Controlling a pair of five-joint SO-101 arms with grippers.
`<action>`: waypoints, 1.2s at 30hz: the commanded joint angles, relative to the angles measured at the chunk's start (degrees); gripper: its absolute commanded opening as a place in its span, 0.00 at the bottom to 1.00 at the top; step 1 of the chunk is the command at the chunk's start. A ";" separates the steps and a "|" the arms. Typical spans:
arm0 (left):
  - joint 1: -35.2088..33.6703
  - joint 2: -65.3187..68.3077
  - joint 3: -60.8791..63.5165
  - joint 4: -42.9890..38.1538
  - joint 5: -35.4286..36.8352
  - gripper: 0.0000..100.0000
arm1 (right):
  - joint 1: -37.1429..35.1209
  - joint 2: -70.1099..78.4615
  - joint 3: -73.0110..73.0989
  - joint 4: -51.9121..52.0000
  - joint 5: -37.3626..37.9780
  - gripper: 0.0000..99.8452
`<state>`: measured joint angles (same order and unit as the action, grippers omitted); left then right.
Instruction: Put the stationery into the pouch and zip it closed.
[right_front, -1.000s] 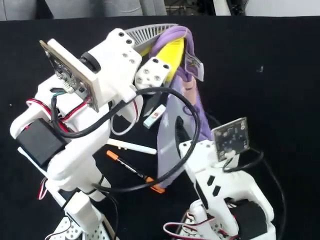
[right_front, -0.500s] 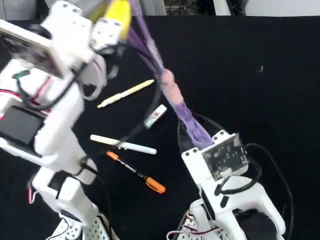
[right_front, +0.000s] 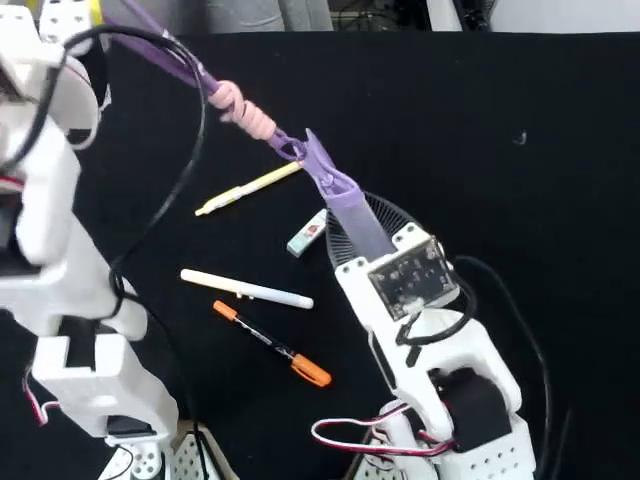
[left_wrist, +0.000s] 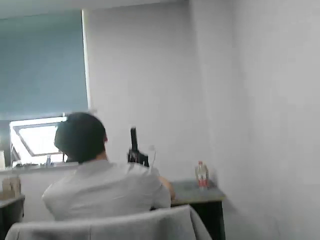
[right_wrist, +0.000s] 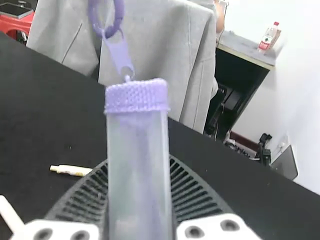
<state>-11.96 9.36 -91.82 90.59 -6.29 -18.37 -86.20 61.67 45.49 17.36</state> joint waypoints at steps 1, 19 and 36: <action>-5.41 2.90 0.66 2.55 -0.62 0.03 | 1.23 -2.07 1.98 0.88 -0.53 0.01; -6.11 24.88 -3.47 0.35 3.52 0.03 | -3.60 -22.02 -7.60 17.49 0.00 0.01; -1.45 25.49 -0.57 -1.05 8.00 0.03 | -7.38 -23.08 -12.97 16.35 1.93 0.01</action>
<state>-10.46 34.68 -93.23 92.35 0.84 -24.79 -102.64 55.25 62.55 19.03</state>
